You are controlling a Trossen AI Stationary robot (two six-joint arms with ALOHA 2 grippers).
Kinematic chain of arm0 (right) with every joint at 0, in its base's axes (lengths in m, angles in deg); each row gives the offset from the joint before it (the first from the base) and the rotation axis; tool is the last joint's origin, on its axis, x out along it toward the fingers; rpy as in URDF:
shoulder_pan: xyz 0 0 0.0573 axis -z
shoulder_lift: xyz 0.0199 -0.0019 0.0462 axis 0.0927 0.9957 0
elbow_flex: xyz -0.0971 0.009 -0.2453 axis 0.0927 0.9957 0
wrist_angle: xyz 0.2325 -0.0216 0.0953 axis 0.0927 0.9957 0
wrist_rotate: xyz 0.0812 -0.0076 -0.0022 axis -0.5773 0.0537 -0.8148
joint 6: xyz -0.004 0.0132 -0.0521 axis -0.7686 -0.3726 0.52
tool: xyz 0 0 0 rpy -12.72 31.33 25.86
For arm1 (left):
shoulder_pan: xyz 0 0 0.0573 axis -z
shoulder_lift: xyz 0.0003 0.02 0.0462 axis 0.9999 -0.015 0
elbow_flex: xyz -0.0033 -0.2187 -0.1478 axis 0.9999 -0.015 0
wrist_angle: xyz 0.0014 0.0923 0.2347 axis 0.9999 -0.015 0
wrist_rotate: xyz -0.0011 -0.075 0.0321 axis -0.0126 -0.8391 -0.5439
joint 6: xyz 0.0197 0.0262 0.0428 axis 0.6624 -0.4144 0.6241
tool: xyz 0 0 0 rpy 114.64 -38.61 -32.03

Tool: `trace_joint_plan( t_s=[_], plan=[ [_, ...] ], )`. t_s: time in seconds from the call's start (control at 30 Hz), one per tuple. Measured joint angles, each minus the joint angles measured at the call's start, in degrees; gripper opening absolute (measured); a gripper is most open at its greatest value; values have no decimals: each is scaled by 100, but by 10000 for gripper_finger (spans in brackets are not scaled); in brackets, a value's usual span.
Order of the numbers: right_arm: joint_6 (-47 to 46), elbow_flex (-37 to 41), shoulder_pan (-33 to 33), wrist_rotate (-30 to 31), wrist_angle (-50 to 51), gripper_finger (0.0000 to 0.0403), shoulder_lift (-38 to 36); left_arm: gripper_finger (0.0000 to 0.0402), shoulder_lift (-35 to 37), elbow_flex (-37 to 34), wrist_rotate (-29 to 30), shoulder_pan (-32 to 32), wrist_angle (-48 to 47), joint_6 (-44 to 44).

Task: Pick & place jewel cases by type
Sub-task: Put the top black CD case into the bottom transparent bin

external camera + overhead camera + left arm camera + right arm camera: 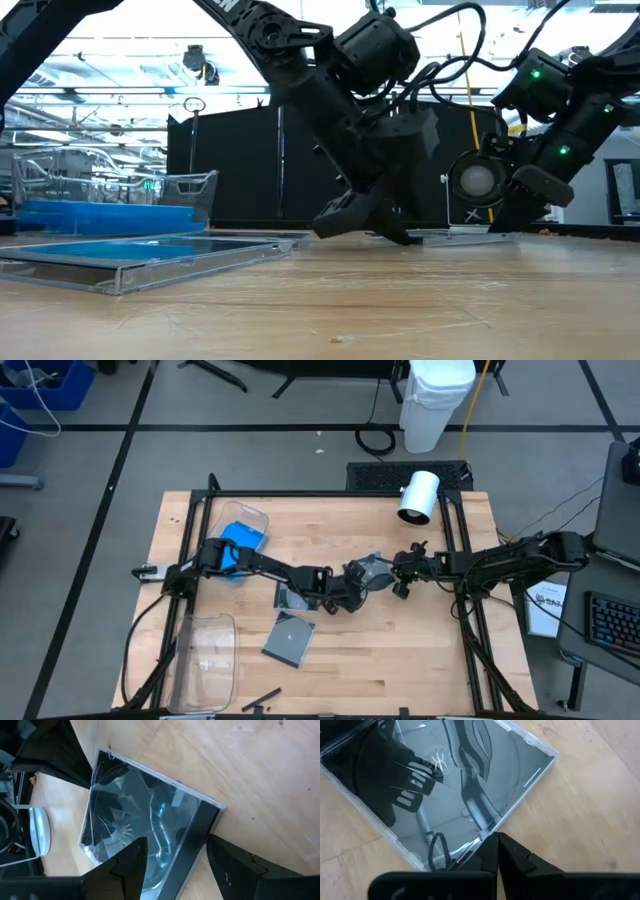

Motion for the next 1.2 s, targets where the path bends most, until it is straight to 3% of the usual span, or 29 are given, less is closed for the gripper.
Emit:
trace_joint_plan(
  t_s=[0.13,0.43,0.7,0.93,1.2],
  plan=[
    [8,12,0,-19,-118,4,6,211,-2,-21,234,10,359,109],
    [-55,20,-35,153,-145,4,9,212,59,-45,1063,132,863,1549],
    [-37,12,-33,181,-103,4,6,212,301,-39,1233,200,659,1866],
    [-46,-7,-39,-33,-86,4,0,211,109,-84,1581,144,412,2357],
    [-48,-7,-39,-48,-89,4,-2,211,125,-138,1548,63,616,1992]
  ],
)
